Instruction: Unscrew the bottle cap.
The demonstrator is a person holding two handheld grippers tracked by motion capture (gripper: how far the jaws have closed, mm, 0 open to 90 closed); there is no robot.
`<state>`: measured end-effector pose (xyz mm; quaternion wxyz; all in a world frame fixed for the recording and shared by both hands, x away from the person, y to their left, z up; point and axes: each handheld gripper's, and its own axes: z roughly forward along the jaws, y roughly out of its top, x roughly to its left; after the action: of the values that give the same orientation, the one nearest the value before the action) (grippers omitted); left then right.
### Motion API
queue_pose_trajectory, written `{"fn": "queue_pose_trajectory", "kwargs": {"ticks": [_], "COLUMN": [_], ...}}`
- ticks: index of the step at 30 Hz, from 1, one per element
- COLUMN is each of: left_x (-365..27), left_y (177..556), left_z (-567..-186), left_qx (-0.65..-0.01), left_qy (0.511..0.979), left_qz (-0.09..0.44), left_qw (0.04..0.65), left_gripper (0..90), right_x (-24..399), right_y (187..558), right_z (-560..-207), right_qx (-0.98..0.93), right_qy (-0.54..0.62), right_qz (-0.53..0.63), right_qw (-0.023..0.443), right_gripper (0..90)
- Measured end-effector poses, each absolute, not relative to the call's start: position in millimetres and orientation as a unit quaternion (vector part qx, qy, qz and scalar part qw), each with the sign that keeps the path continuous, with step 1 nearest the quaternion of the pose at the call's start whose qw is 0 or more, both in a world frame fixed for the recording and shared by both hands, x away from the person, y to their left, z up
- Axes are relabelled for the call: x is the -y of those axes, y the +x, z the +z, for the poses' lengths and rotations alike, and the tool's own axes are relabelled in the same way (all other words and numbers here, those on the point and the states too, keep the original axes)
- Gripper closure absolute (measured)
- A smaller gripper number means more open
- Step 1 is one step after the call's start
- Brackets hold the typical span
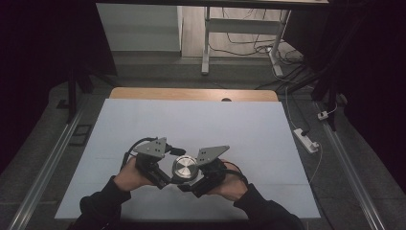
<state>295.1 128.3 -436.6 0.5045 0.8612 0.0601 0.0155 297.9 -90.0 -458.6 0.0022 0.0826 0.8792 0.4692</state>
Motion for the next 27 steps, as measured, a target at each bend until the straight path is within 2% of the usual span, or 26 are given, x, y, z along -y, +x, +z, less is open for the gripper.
{"fn": "queue_pose_trajectory", "kwargs": {"ticks": [1,7,11,14,19,21,24,27], "left_x": [-126,-117,-103,-99,-115,-122,-132,-138], "left_y": [294,293,287,285,289,290,296,302], "left_z": [-437,-437,-438,-436,-426,-424,-427,-434], "left_qx": [-0.061,-0.133,-0.190,-0.189,-0.170,-0.159,-0.112,-0.090], "left_qy": [0.861,0.855,0.854,0.858,0.842,0.839,0.845,0.841], "left_qz": [0.019,0.052,0.105,0.123,0.083,0.072,0.016,-0.013], "left_qw": [0.504,0.498,0.474,0.462,0.506,0.515,0.523,0.533], "left_gripper": [18.5,18.9,18.9,18.4,10.7,10.8,10.2,9.8], "right_x": [89,91,92,93,94,95,96,94], "right_y": [298,302,306,308,306,306,307,306], "right_z": [-459,-460,-463,-465,-459,-458,-458,-459], "right_qx": [-0.879,-0.877,-0.875,-0.873,-0.867,-0.865,-0.866,-0.870], "right_qy": [0.083,0.117,0.151,0.164,0.156,0.152,0.141,0.125], "right_qz": [0.469,0.464,0.456,0.454,0.470,0.476,0.479,0.477], "right_qw": [0.003,0.033,0.064,0.065,0.060,0.053,0.037,0.026], "right_gripper": [14.7,14.7,14.7,14.7,14.7,14.7,14.7,14.7]}}
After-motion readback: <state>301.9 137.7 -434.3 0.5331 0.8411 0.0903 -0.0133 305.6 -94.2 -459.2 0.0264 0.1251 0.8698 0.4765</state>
